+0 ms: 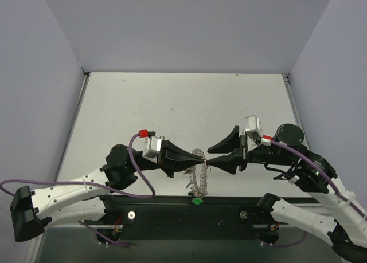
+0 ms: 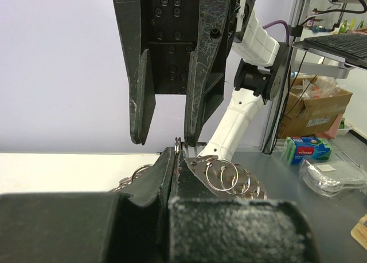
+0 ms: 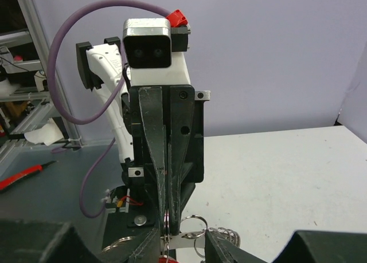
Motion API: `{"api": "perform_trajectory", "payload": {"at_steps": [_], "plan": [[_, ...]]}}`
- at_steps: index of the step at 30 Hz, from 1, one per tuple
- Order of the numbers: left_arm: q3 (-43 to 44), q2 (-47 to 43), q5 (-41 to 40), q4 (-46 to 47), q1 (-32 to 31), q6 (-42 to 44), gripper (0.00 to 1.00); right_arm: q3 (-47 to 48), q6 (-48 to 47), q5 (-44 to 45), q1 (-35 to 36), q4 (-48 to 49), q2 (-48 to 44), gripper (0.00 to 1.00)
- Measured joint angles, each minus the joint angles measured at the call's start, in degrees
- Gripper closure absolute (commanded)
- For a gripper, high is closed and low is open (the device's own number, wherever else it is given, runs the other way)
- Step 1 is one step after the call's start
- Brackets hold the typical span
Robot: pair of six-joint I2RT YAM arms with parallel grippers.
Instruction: Put the keys on the keyring
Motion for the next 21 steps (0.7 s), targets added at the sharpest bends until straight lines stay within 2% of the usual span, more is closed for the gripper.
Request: {"api": "perform_trajectory", "payload": {"at_steps": [4,8,11,21], "plan": [[0.0,0.0,0.0,0.0,0.0,0.0,1.0,0.0,0.63,-1.62,0.0,0.44,0.55,0.7],[0.0,0.0,0.0,0.0,0.0,0.0,1.0,0.0,0.98,-2.51,0.0,0.59,0.81,0.83],[0.0,0.0,0.0,-0.02,0.0,0.0,1.0,0.0,1.44,-2.95,0.0,0.59,0.83,0.87],[0.0,0.11,0.22,0.0,0.0,0.0,1.0,0.0,2.12,-3.41,0.0,0.63,1.07,0.85]]}}
